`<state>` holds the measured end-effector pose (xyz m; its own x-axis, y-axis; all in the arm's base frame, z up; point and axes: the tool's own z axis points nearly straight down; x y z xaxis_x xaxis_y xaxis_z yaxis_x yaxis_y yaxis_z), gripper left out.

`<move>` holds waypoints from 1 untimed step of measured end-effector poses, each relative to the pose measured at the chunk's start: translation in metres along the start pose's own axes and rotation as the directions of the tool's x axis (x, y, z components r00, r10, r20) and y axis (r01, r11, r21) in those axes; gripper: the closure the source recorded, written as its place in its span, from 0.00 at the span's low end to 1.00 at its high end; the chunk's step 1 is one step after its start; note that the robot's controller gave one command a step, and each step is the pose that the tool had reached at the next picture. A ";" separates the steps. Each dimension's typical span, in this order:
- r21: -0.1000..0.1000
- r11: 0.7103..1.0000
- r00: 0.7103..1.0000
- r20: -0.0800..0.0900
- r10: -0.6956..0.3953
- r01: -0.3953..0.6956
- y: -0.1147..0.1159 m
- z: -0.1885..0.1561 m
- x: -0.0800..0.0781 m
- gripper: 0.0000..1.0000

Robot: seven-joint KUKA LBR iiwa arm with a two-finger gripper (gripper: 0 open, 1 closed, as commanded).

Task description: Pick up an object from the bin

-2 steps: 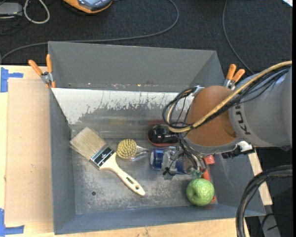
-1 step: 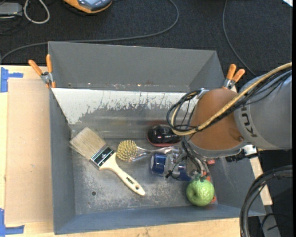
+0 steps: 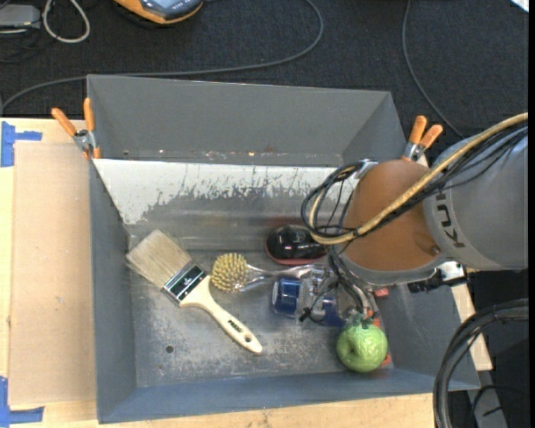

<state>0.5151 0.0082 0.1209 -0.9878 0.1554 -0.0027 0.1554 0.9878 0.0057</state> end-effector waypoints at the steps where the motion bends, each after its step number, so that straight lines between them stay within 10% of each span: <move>1: 0.000 1.000 1.000 0.000 0.001 -0.001 0.000 0.000 0.000 1.00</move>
Offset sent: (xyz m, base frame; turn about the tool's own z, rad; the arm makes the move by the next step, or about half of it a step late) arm 0.0000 0.0000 0.0000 0.0000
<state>0.5151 0.0081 0.1209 -0.9877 0.1563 -0.0027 0.1563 0.9877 0.0058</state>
